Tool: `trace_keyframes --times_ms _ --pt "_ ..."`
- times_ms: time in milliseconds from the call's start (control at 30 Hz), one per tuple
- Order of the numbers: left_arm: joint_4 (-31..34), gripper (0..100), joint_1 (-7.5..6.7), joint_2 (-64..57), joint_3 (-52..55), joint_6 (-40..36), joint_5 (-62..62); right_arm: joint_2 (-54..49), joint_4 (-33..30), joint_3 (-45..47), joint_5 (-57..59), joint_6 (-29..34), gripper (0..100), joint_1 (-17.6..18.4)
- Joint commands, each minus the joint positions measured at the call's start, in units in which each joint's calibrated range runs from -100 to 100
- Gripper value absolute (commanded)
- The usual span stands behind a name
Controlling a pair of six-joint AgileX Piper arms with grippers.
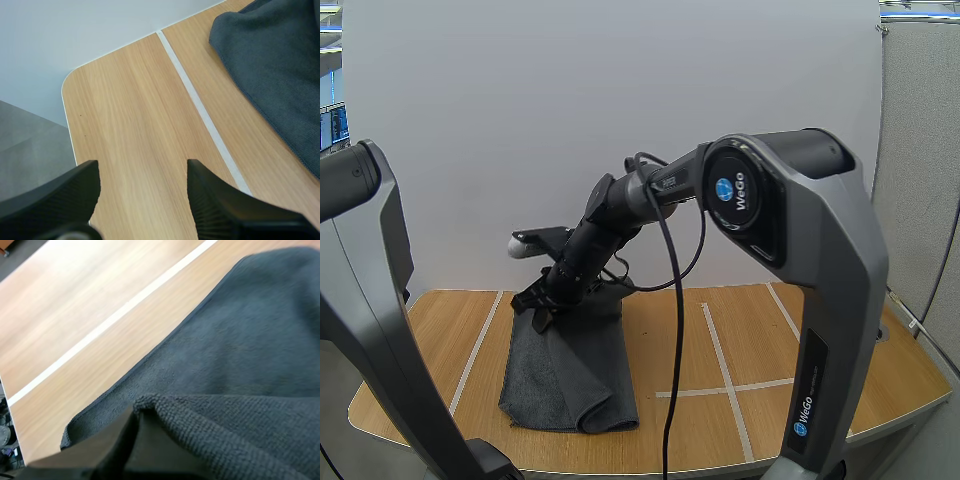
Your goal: Fold the towel
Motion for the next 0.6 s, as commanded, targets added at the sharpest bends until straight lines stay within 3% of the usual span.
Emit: trace_keyframes --times_ms 0,400,567 --pt "-1.3 83 0.09 -0.4 -0.1 0.2 1.0 0.9 -0.1 -0.7 -2.9 -0.1 0 1.2" --pt "-1.0 83 0.09 -0.4 -0.1 -1.9 1.0 1.3 0.1 -0.7 -13.4 -2.1 0 1.4" --pt "-1.0 83 0.09 -0.4 -0.1 -3.4 1.0 1.4 4.1 -0.7 -16.6 -4.8 0 1.6"
